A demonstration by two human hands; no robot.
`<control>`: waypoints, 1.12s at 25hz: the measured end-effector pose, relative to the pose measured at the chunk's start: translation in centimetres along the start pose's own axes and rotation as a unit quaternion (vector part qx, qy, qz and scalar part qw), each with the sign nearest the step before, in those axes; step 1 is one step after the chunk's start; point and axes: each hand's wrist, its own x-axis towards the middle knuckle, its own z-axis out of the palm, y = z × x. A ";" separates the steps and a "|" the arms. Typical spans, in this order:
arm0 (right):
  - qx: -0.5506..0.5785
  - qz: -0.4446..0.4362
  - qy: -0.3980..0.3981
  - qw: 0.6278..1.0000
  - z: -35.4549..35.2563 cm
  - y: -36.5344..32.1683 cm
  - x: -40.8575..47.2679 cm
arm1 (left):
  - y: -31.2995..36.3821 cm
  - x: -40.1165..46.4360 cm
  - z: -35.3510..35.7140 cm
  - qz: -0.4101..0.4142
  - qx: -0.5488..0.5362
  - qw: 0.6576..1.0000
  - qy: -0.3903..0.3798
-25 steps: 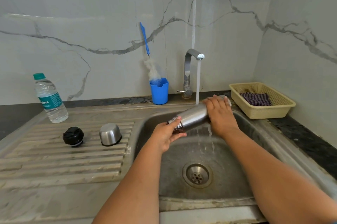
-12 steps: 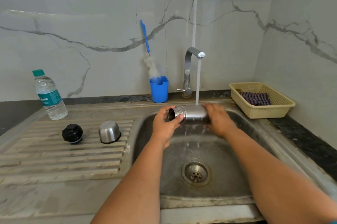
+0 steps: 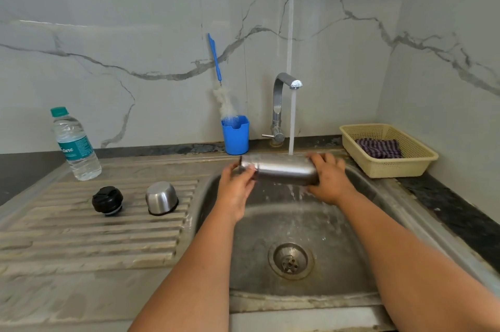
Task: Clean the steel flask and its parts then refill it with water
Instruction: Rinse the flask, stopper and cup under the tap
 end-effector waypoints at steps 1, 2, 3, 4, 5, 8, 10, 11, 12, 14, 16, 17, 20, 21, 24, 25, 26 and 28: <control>-0.009 -0.016 0.019 1.000 0.2 -1.1 0.1 | 0.1 0.0 0.0 -0.027 -0.048 0.998 0.024; -0.019 -0.035 0.045 0.998 0.3 -2.0 0.2 | 0.1 0.0 0.0 -0.055 -0.085 0.994 0.041; -0.027 -0.055 0.080 0.995 0.6 -2.6 0.2 | 0.3 0.0 -0.1 -0.076 -0.120 0.988 0.055; -0.020 -0.070 0.111 0.991 0.8 -3.0 0.4 | 0.4 0.0 -0.3 -0.088 -0.153 0.982 0.072; 0.015 -0.068 0.130 0.989 0.9 -3.3 0.5 | 0.5 0.0 -0.6 -0.097 -0.185 0.974 0.087; 0.236 0.060 0.106 0.964 0.5 -2.8 0.9 | 0.6 0.1 -0.7 -0.108 -0.212 0.965 0.110; 0.379 0.130 0.007 0.916 0.5 -1.8 1.1 | 0.4 0.3 -0.7 -0.110 -0.190 0.969 0.114; 0.455 0.140 -0.043 0.878 0.6 -1.5 1.2 | 0.5 0.2 -0.6 -0.114 -0.185 0.969 0.120; 0.506 0.137 -0.071 0.848 0.7 -1.4 1.2 | 0.7 0.2 -0.8 -0.118 -0.186 0.967 0.131; 0.483 0.104 -0.041 0.869 0.9 -1.7 1.4 | 1.1 0.2 -1.3 -0.130 -0.209 0.956 0.161; 0.402 0.085 0.037 0.911 1.0 -2.7 1.2 | 1.3 0.1 -1.6 -0.150 -0.228 0.945 0.183; 0.373 0.083 0.073 0.921 0.9 -3.1 0.9 | 1.2 0.0 -1.7 -0.164 -0.228 0.941 0.188; 0.338 0.078 0.133 0.928 0.5 -3.5 0.3 | 0.5 0.3 -1.7 -0.221 -0.213 0.934 0.182; 0.350 0.070 0.124 0.926 0.3 -3.6 0.2 | 0.2 0.4 -1.7 -0.245 -0.210 0.930 0.177; 0.357 0.008 0.028 0.934 -0.4 -4.5 -0.1 | -0.8 0.5 -2.2 -0.285 -0.183 0.924 0.175; 0.347 -0.011 0.010 0.938 -0.3 -4.8 -0.1 | -1.1 0.7 -2.5 -0.288 -0.174 0.924 0.180; 0.349 -0.023 0.007 0.937 -0.1 -4.9 0.0 | -1.5 0.8 -2.9 -0.287 -0.163 0.925 0.189; 0.387 -0.026 0.029 0.921 -0.1 -5.0 -0.2 | -2.1 1.0 -3.3 -0.288 -0.140 0.926 0.202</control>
